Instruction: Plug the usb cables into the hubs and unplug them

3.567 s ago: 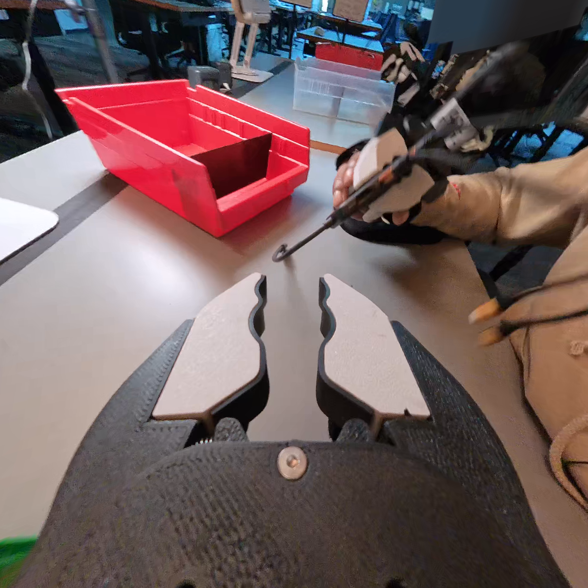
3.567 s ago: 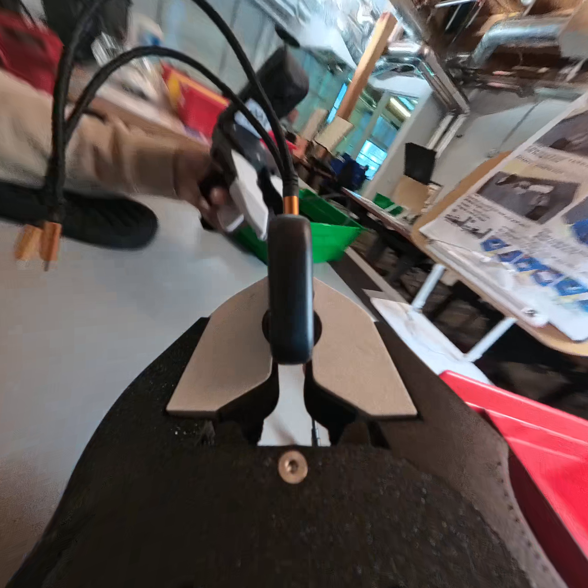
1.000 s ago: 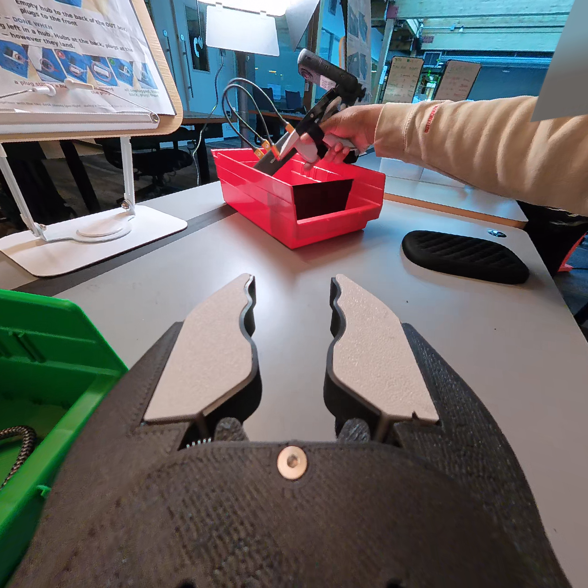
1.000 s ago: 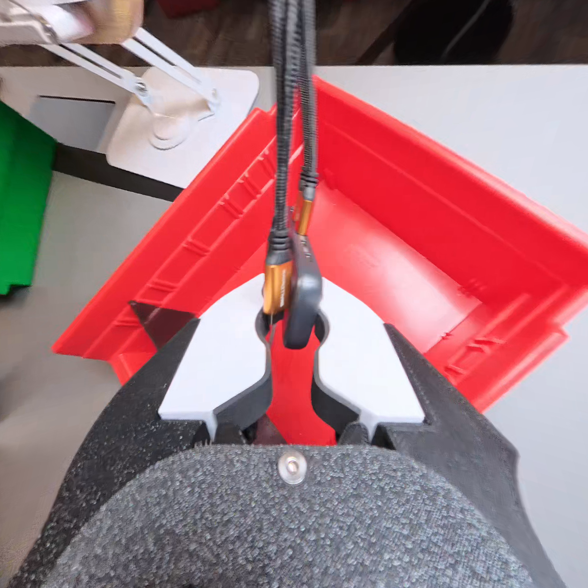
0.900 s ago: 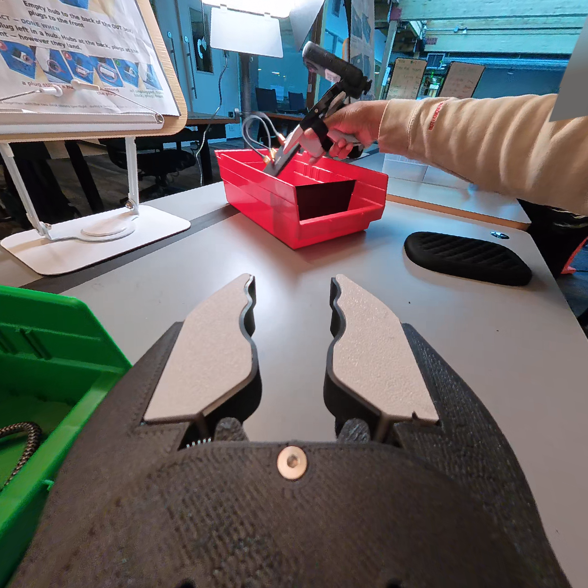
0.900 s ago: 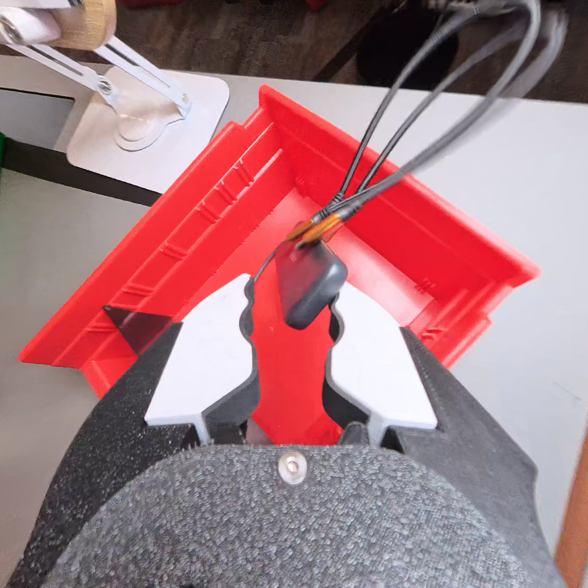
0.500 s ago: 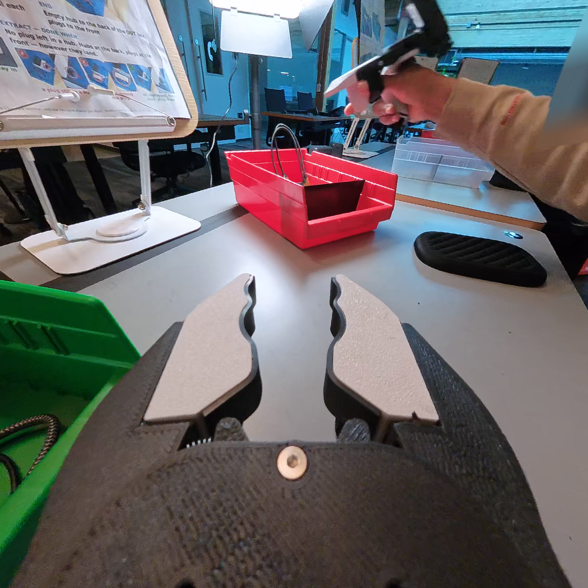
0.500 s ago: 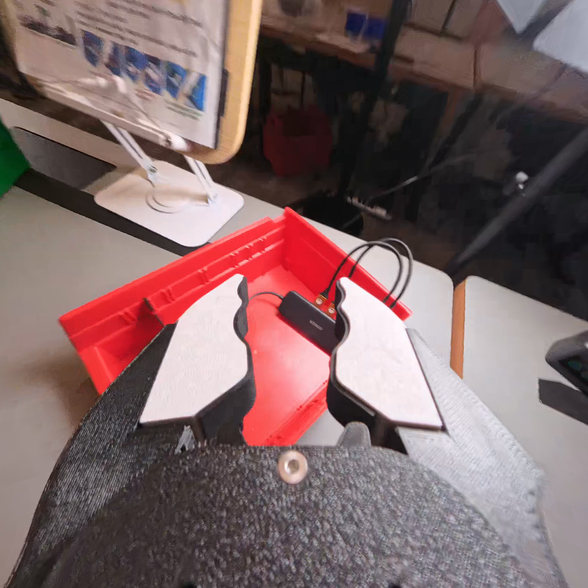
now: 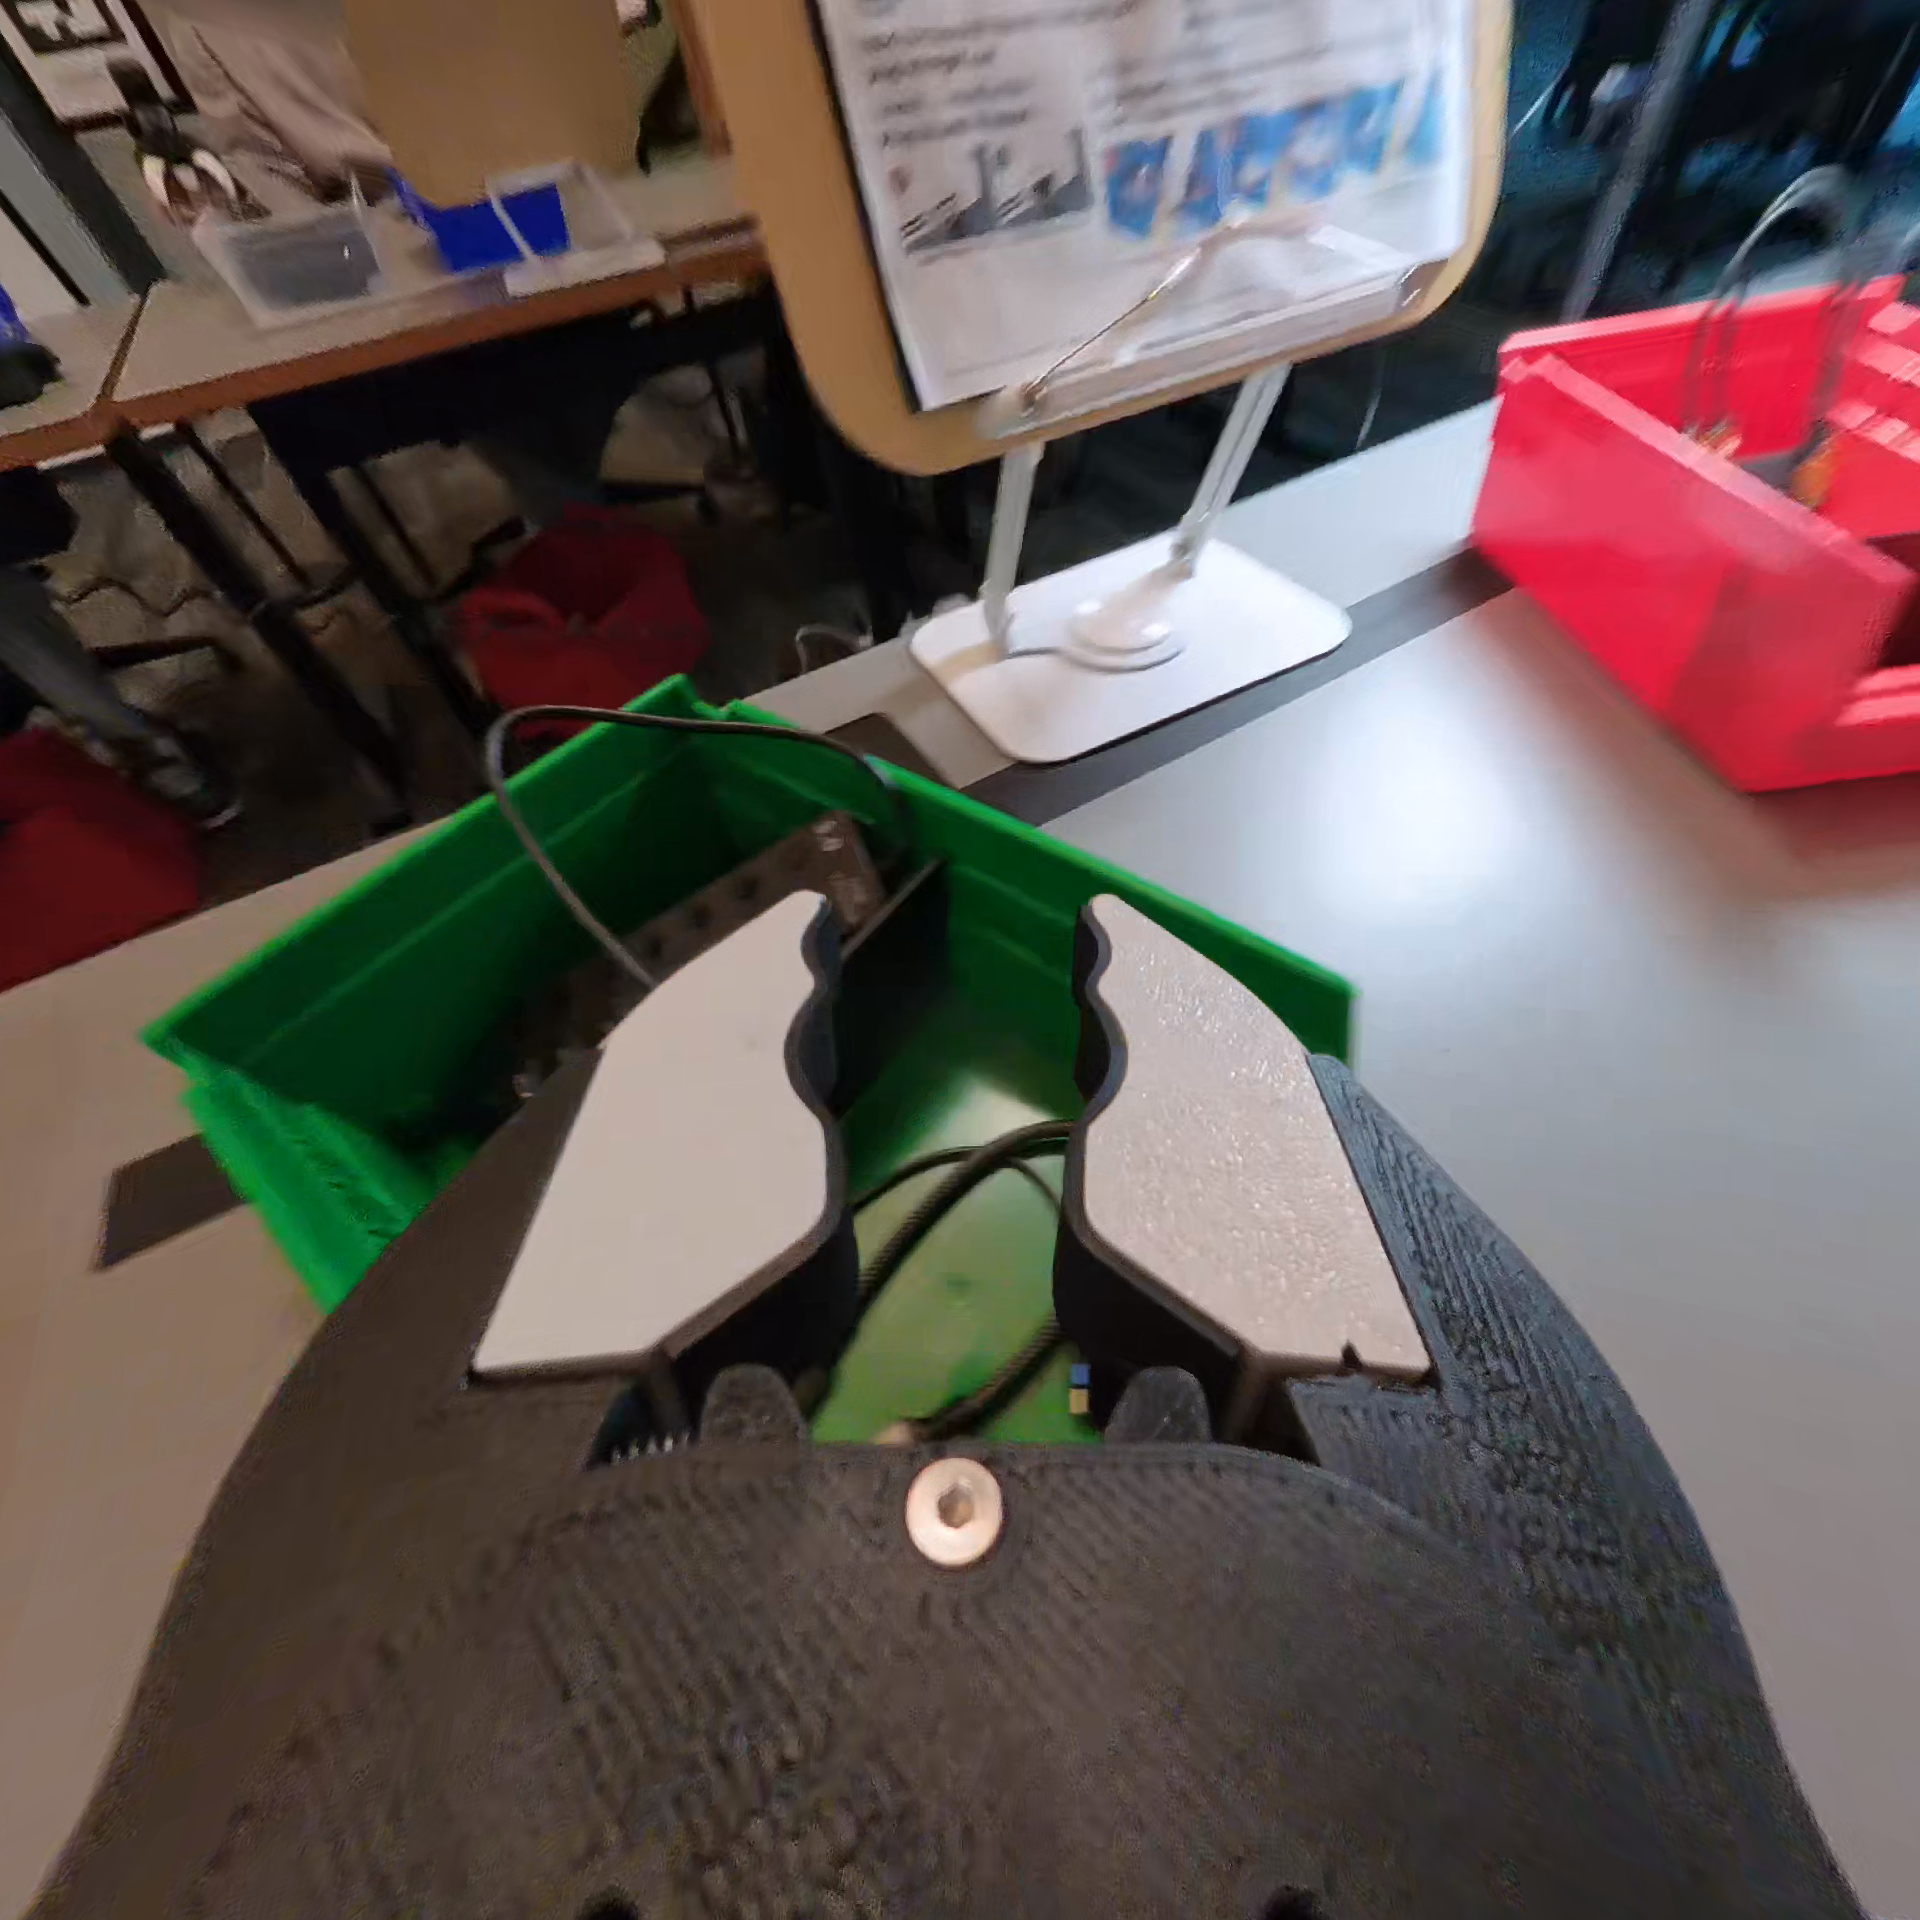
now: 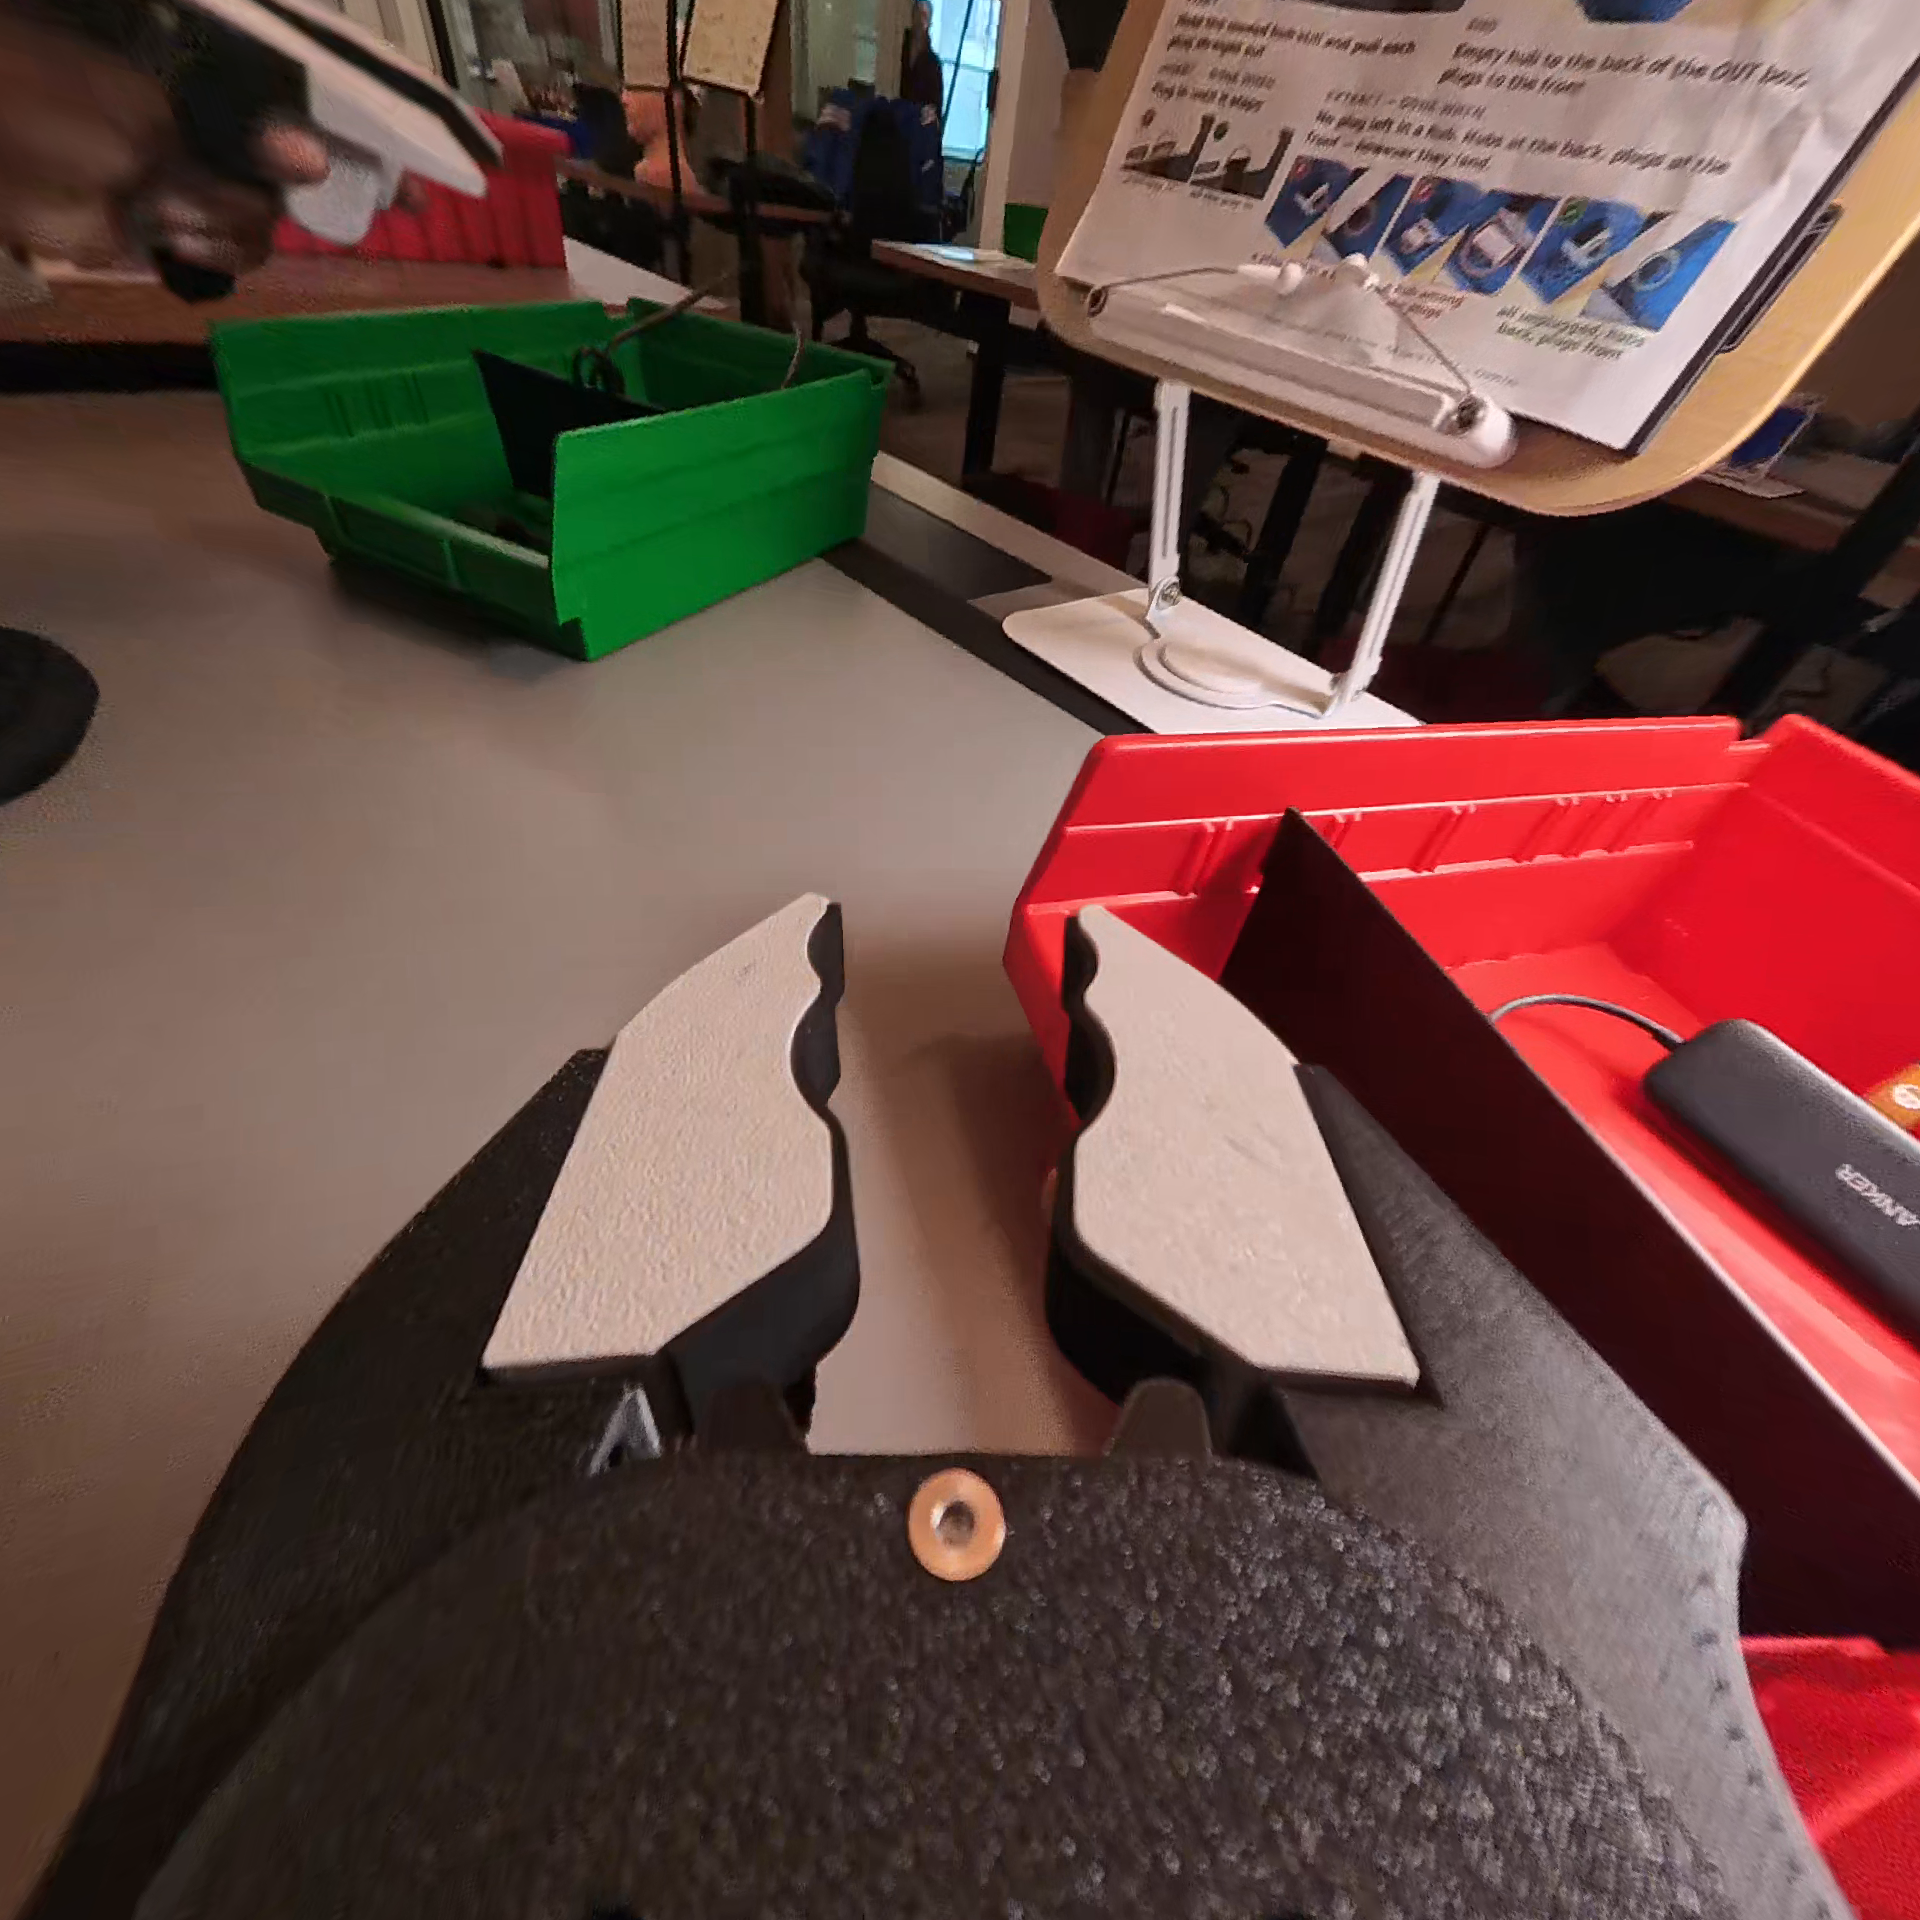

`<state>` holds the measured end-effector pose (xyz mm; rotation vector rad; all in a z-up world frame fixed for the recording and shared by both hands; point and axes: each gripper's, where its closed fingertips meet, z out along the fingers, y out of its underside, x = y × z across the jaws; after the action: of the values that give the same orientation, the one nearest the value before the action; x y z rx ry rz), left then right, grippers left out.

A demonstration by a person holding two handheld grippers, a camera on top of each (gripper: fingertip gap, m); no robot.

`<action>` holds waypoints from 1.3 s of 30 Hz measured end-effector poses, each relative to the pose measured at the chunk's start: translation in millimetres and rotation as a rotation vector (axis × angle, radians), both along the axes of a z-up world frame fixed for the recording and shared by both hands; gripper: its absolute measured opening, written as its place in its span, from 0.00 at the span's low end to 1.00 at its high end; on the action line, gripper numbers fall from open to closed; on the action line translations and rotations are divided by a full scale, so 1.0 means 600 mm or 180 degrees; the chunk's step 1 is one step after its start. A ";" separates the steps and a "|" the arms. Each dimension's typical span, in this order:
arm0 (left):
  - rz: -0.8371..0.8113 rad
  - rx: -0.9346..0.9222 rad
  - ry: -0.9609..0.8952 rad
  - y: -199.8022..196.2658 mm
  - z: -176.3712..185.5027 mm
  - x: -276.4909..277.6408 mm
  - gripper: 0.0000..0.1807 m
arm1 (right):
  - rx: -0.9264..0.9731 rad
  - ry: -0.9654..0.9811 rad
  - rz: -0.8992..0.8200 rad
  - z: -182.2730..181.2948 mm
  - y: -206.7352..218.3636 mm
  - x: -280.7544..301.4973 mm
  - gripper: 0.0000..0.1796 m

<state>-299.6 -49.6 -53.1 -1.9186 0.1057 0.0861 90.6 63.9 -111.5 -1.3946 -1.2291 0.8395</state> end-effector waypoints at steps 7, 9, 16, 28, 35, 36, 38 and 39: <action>-0.0373 -0.1287 0.0189 0.104 -0.059 -0.047 0.24 | -0.0067 -0.0096 0.0090 -0.022 -0.006 -0.002 0.21; -0.0449 -0.1507 0.0129 0.135 -0.078 -0.043 0.23 | -0.0048 -0.0118 0.0081 -0.026 -0.005 -0.001 0.20; -0.0480 -0.1691 -0.0243 0.193 -0.118 -0.046 0.18 | -0.0045 -0.0064 0.0078 -0.021 -0.004 0.010 0.18; -0.0467 -0.1537 -0.1395 0.210 -0.134 -0.029 0.18 | -0.0118 -0.0010 0.0133 -0.020 -0.016 0.007 0.17; -0.0269 -0.1169 -0.1852 0.211 -0.106 -0.042 0.05 | -0.0010 -0.0070 0.0087 -0.025 -0.013 0.014 0.16; -0.0285 -0.1164 -0.1818 0.208 -0.102 -0.042 0.04 | -0.0009 -0.0070 0.0085 -0.024 -0.012 0.014 0.16; -0.0232 -0.1077 -0.1664 0.205 -0.082 -0.046 0.04 | 0.0007 -0.0074 0.0076 -0.024 -0.012 0.015 0.16; -0.0193 -0.1034 -0.1593 0.202 -0.069 -0.049 0.03 | 0.0018 -0.0071 0.0072 -0.023 -0.012 0.015 0.16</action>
<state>-328.8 71.8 -94.7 -2.1999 -0.1690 -0.4766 99.8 56.9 -125.6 -1.3910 -1.2654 0.8374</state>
